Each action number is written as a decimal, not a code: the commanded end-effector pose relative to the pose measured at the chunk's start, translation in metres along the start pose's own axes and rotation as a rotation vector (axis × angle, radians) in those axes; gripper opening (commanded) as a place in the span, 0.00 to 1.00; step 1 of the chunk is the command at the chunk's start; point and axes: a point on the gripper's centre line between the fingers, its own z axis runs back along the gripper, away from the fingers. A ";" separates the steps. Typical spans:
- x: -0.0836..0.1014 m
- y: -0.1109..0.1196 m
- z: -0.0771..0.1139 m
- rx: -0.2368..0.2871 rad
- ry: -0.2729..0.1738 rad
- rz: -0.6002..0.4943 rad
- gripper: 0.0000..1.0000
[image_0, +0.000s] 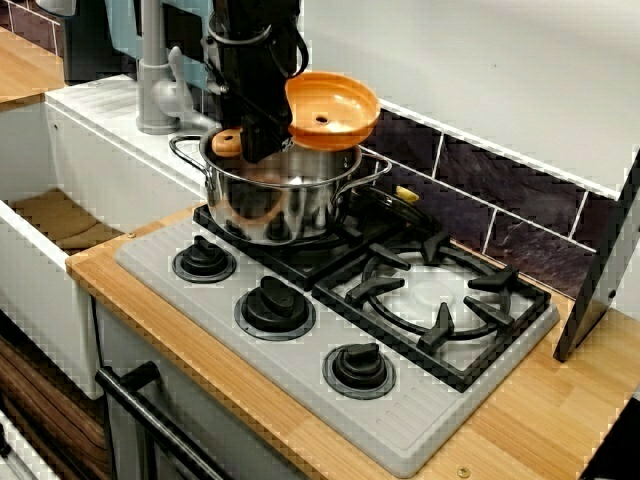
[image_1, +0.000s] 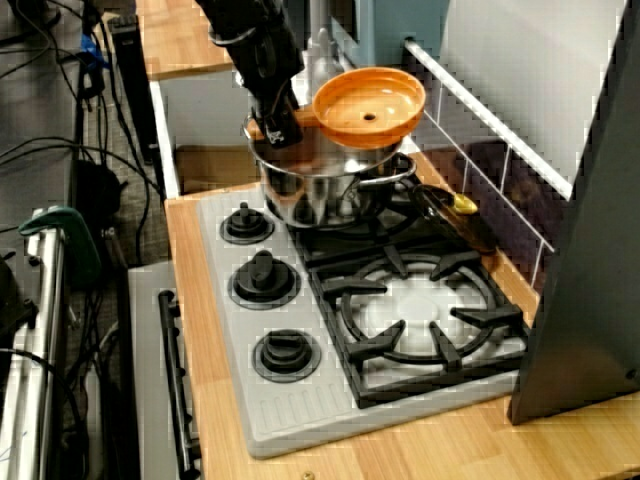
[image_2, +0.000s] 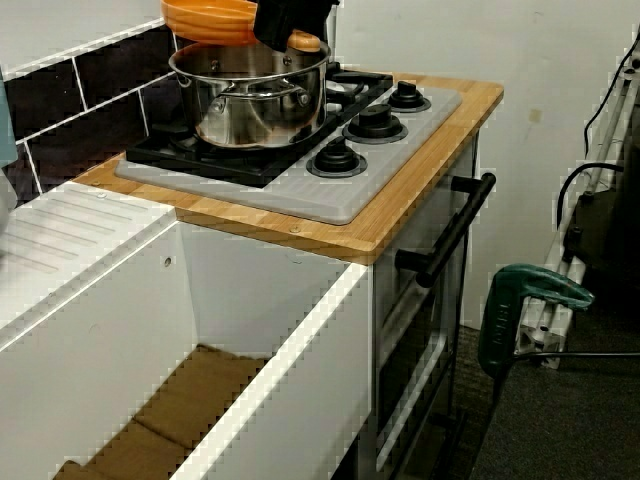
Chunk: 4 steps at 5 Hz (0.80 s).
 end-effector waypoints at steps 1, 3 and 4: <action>-0.008 0.004 0.014 -0.002 -0.020 -0.001 0.00; -0.014 0.000 0.015 -0.005 -0.012 -0.004 0.00; -0.012 0.001 0.015 0.002 -0.017 -0.004 1.00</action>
